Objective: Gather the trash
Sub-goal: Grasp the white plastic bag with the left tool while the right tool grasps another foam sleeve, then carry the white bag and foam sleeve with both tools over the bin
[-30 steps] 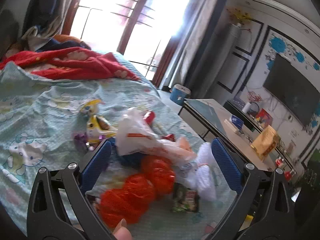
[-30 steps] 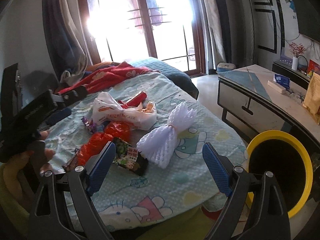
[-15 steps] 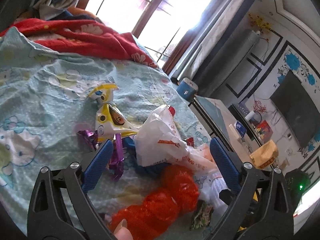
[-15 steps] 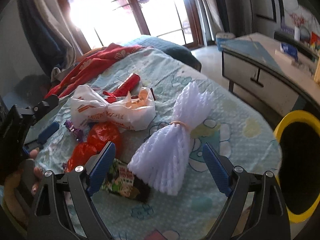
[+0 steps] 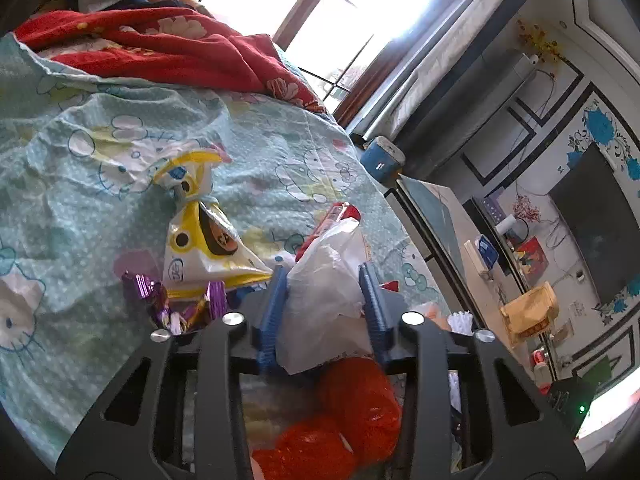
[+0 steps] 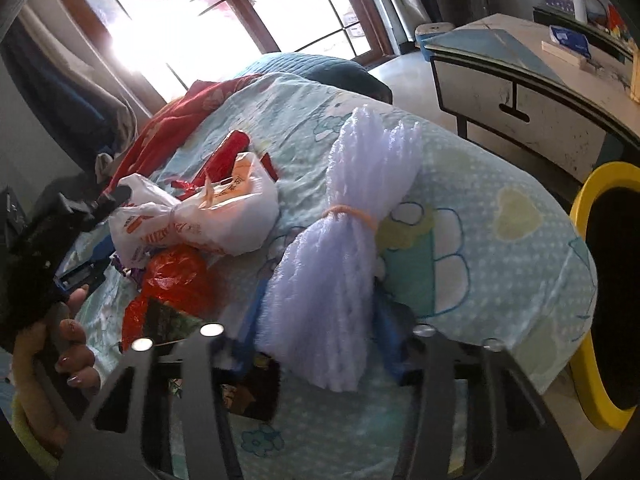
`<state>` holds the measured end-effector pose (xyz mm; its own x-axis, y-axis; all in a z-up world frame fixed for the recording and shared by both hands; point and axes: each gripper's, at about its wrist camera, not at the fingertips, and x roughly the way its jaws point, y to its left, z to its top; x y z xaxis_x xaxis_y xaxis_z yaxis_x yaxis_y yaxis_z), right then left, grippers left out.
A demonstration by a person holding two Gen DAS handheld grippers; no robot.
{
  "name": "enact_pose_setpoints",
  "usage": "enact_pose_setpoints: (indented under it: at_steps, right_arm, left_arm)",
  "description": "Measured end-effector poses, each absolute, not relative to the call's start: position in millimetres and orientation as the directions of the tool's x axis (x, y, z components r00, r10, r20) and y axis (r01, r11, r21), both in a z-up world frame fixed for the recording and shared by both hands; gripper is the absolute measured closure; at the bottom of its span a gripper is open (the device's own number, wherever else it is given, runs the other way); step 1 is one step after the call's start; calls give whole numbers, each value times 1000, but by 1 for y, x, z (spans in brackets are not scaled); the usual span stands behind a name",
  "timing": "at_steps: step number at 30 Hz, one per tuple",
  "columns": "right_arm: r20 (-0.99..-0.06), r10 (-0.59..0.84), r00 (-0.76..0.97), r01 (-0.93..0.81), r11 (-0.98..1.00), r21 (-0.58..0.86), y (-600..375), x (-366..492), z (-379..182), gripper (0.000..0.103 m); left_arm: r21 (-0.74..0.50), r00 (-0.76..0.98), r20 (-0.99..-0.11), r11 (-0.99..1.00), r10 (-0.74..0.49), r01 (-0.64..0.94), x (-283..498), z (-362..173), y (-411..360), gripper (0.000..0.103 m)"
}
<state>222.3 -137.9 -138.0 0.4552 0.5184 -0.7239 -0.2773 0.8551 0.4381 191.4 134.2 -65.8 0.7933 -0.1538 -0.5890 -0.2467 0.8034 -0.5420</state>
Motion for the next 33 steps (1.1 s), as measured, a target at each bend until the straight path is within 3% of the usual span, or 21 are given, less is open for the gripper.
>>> enact_pose_setpoints:
  at_steps: [4, 12, 33]
  right_arm:
    - [-711, 522, 472, -278, 853, 441, -144, 217, -135, 71]
    - [-684, 503, 529, -314, 865, 392, -158, 200, -119, 72]
    - [-574, 468, 672, -381, 883, 274, -213, 161, -45, 72]
  left_arm:
    - [-534, 823, -551, 817, -141, -218, 178, -55, 128, 85]
    - [-464, 882, -460, 874, -98, -144, 147, -14, 110, 86]
    - [-372, 913, -383, 928, -142, -12, 115, 25, 58, 86]
